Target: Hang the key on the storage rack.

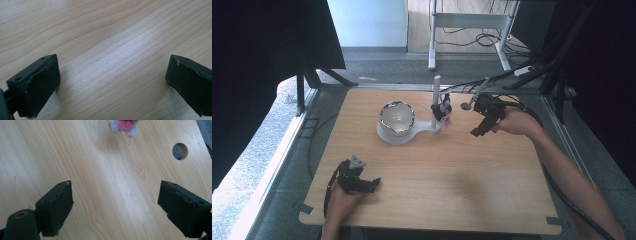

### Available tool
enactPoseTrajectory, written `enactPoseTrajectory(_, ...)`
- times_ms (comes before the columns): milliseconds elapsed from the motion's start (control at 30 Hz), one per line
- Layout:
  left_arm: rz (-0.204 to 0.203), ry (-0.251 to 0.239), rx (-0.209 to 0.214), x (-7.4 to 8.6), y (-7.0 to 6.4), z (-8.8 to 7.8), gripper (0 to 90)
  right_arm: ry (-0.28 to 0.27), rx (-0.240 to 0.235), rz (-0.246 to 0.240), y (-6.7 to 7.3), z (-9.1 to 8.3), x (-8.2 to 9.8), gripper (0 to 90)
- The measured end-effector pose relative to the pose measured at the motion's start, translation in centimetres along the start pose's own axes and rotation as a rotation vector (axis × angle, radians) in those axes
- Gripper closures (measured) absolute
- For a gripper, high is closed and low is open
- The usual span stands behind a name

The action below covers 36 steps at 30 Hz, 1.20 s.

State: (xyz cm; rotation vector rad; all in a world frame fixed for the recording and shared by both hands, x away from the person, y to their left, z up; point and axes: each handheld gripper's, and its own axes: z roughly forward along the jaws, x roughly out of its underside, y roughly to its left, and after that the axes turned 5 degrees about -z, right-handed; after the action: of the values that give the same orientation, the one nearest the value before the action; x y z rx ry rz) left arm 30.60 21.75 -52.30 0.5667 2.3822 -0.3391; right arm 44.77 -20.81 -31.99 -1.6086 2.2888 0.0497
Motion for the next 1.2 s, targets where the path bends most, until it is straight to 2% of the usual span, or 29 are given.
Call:
enactPoseTrajectory(467,-0.003,-0.003,-0.003,0.0,0.0,0.0,0.0,-0.041,0.019,0.039,0.9,-1.4,3.3,12.5)
enactPoseTrajectory(600,-0.002,-0.003,-0.003,0.0,0.0,0.0,0.0,-0.073,0.011,0.063,1.2,-1.5,4.5,12.5)
enactPoseTrajectory(867,-0.002,-0.003,-0.003,0.0,0.0,0.0,0.0,-0.12,0.024,0.111,1.8,-1.2,6.8,12.5)
enactPoseTrajectory(1200,-0.003,-0.004,-0.003,0.0,0.0,0.0,0.0,-0.177,0.053,0.137,3.0,0.0,8.9,10.1)
